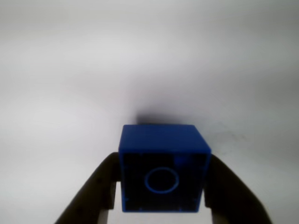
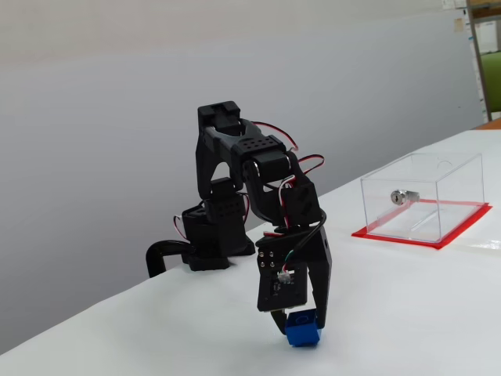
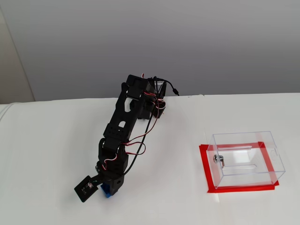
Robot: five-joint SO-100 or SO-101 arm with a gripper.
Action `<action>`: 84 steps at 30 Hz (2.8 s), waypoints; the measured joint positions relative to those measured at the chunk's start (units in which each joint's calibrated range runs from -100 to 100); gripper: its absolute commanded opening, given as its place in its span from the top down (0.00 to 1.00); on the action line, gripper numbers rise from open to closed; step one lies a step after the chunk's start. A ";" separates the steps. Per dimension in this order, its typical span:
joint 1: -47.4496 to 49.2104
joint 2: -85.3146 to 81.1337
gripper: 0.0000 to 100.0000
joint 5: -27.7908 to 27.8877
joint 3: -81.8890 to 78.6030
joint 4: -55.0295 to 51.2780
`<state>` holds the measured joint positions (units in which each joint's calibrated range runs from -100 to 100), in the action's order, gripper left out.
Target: Pick the blue lego brick and place it into the transparent box
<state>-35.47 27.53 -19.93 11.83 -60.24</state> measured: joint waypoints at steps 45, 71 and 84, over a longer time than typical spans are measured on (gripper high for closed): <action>33.97 -37.46 0.85 4.45 0.09 -10.63; 73.61 -39.58 0.85 12.70 0.26 -5.48; 84.94 -32.05 0.85 12.46 0.26 -0.51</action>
<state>49.47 -4.52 -7.47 12.09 -60.75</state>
